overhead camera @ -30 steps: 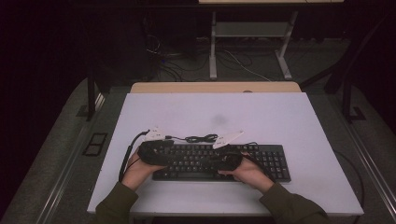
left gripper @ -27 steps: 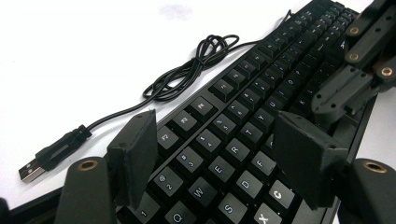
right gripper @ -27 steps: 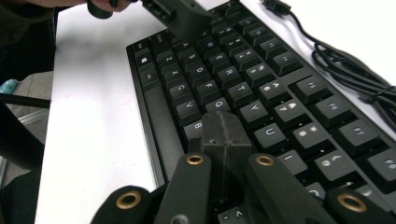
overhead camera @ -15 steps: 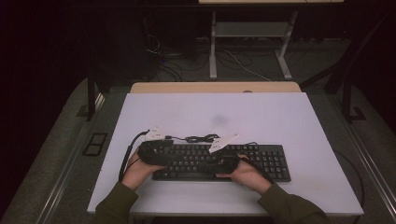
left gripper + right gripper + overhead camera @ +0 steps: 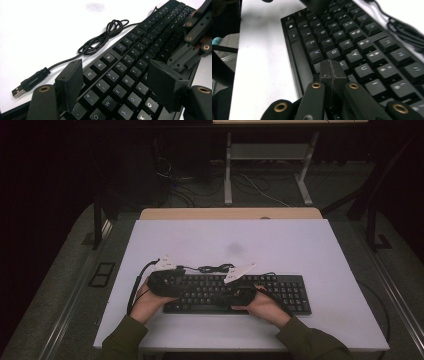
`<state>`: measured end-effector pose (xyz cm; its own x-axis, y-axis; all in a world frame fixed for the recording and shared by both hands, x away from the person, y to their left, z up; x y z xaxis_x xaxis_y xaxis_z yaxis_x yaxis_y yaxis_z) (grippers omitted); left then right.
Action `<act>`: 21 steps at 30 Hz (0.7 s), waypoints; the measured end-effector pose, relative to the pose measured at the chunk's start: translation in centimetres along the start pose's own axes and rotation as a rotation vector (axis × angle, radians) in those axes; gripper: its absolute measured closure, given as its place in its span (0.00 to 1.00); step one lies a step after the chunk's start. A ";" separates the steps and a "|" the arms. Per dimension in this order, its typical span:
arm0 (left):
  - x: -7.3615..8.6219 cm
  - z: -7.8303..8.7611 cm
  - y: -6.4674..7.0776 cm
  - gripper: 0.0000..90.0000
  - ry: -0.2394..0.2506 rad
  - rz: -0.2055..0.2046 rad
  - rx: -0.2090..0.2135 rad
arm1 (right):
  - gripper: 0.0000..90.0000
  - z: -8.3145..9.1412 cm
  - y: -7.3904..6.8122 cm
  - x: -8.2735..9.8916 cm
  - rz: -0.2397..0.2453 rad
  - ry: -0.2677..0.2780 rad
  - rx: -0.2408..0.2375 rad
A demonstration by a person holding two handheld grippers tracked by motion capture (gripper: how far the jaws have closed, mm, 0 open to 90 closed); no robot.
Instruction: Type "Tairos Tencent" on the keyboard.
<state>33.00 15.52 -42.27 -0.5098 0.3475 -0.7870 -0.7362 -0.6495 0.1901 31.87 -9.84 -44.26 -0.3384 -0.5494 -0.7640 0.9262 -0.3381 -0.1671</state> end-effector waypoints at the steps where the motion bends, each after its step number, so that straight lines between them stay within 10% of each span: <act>1: 0.0 0.0 0.0 0.32 0.000 -0.001 0.000 | 0.96 0.2 0.1 0.0 -0.004 0.007 0.004; 11: 0.0 -0.1 0.3 0.38 -0.002 -0.007 0.003 | 0.68 1.8 0.8 -0.2 -0.025 0.062 0.039; 21: -0.2 -0.6 0.7 0.69 0.000 0.003 0.036 | 0.45 2.7 1.1 0.2 -0.036 0.072 0.093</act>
<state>32.81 14.59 -42.36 -0.5117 0.3456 -0.7866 -0.7502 -0.6260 0.2130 32.37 -12.43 -42.91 -0.3556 -0.4807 -0.8015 0.8929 -0.4281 -0.1394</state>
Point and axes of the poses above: each handheld gripper's, and its own axes: z roughly backward along the jaws, x roughly out of its underside, y roughly to its right, the point moved 1 cm from there along -z, roughly forward along the jaws, and after that the axes turned 4 degrees about z, right-handed, at the moved point
